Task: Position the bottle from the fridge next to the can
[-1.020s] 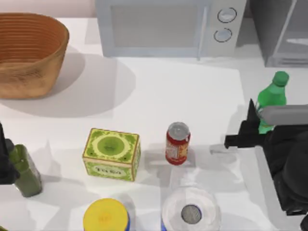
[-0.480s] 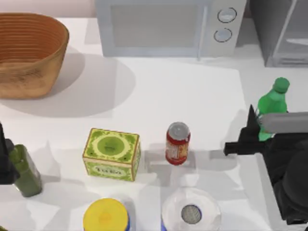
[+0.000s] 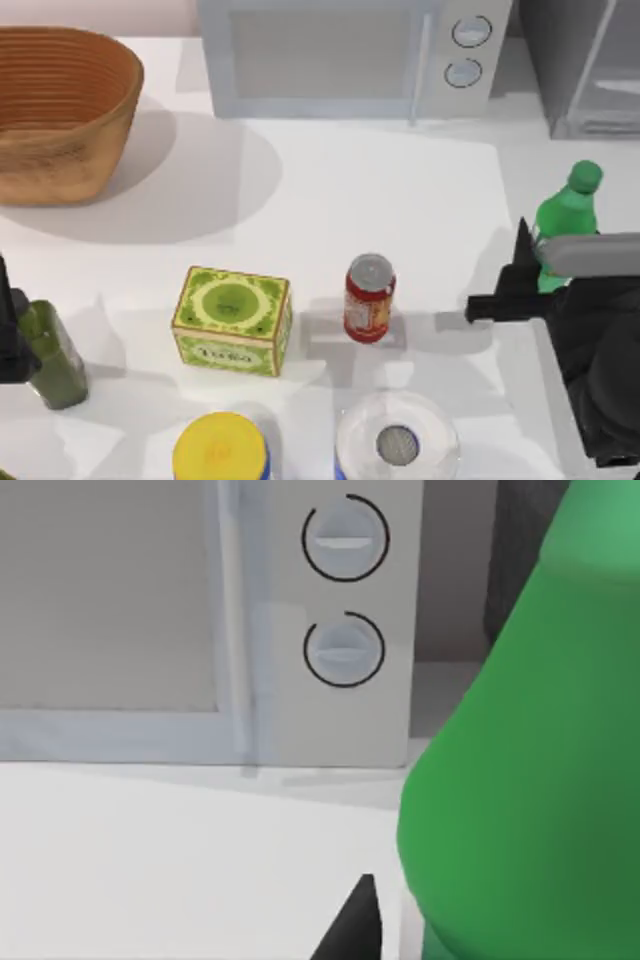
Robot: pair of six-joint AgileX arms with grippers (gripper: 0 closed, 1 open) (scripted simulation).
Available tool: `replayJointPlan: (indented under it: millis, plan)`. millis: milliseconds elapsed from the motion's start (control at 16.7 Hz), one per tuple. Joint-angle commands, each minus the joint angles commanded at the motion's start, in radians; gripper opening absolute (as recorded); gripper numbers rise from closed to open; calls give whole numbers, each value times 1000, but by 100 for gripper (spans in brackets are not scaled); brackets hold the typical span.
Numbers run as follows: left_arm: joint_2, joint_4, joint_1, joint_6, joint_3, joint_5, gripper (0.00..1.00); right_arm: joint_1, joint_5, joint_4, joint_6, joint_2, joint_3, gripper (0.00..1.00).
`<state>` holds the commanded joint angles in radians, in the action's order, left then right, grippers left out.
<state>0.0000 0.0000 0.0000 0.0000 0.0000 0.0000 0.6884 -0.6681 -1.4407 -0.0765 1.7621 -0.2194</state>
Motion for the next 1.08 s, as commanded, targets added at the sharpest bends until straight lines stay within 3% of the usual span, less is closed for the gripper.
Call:
replayJointPlan:
  millis: [600,1080]
  plan:
    - [0,0,0,0,0,0,100,0,0,0,0,0,0,98]
    - [0,0,0,0,0,0,100,0,0,0,0,0,0,100]
